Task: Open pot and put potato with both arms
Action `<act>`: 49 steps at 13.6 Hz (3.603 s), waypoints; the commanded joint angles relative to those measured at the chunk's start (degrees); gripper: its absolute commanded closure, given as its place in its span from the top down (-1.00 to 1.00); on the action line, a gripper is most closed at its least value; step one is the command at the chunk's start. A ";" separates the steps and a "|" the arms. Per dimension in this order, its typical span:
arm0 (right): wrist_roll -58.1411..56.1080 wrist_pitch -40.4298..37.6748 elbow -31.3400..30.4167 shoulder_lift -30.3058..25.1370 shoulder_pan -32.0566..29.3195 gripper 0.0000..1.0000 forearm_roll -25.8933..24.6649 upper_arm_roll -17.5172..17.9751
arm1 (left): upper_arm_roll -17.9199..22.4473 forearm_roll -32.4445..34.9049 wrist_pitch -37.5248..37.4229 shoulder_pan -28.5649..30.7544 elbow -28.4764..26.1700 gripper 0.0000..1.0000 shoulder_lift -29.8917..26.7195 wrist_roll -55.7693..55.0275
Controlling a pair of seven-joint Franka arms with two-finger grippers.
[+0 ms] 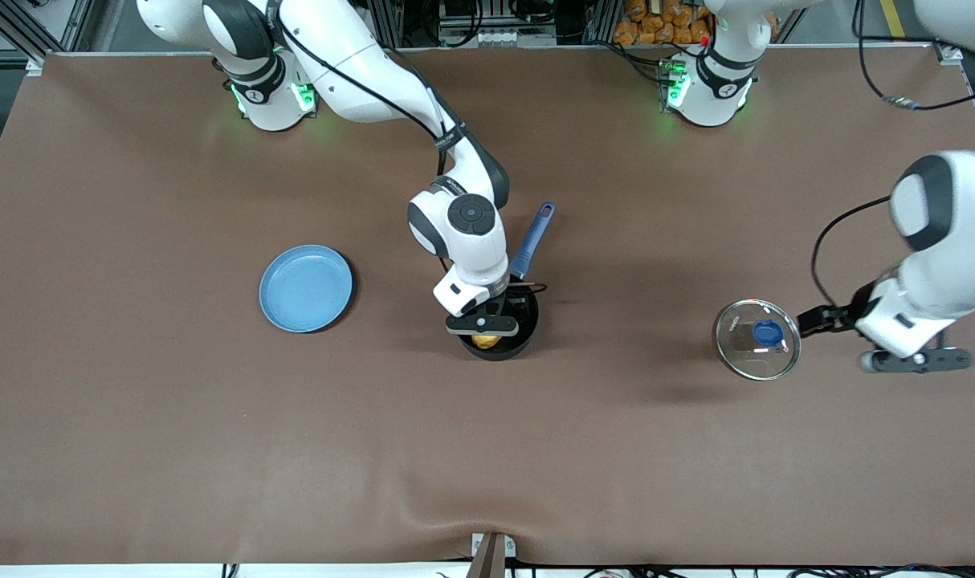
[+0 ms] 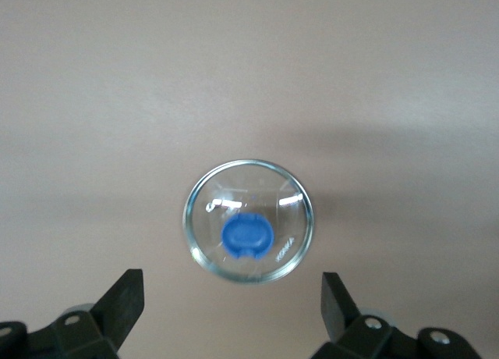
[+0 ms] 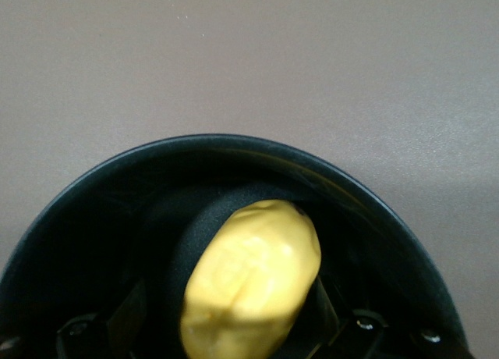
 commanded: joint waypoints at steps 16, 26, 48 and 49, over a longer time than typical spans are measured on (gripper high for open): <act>0.33 -31.89 -2.81 -30.77 -11.32 1.00 -0.54 3.52 | -1.12 -2.27 -21.70 0.42 5.64 1.00 -14.57 1.17; -38.38 -43.67 -13.81 -49.95 -41.73 1.00 -2.29 9.25 | -1.39 -3.94 -24.78 0.60 4.06 1.00 -18.62 0.47; -59.80 -46.40 -15.84 -51.45 -51.69 1.00 -2.82 2.39 | -2.79 -3.59 -23.38 0.33 4.59 1.00 -17.74 -0.06; -59.71 -46.40 -15.84 -51.45 -51.60 1.00 -2.82 2.39 | -2.79 -3.59 -23.03 0.33 4.59 1.00 -17.83 -0.06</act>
